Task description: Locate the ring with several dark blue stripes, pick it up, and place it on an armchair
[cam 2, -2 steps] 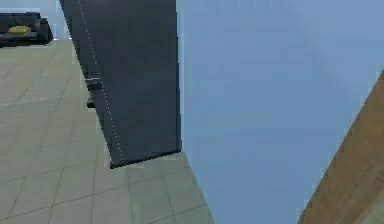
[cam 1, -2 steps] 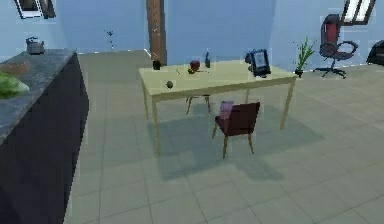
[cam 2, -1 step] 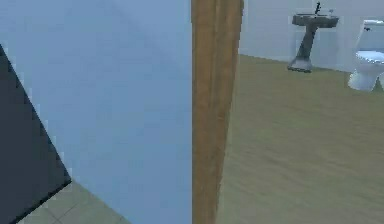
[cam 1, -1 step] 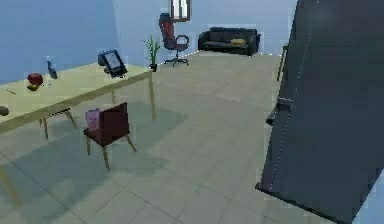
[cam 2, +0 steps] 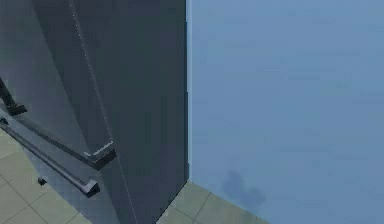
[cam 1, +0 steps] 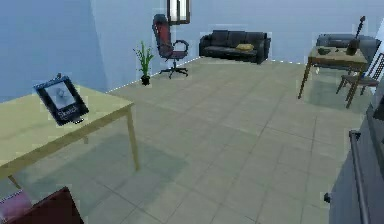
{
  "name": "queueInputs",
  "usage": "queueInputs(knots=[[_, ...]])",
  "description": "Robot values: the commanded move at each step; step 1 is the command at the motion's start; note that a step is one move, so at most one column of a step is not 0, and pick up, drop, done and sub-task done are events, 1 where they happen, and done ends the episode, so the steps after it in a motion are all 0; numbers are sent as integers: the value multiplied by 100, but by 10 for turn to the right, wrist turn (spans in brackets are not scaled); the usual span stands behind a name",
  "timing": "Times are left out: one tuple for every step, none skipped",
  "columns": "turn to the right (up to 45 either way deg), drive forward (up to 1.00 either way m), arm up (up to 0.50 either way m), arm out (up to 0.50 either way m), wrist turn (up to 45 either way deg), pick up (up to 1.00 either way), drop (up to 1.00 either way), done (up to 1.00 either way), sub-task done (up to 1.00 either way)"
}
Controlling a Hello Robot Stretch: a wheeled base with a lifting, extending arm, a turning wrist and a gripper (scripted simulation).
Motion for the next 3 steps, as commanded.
queueInputs(knots=[[60,0,0,0,0,0,0,0,0],[0,35,0,0,0,0,0,0,0],[150,0,0,0,0,0,0,0,0]])
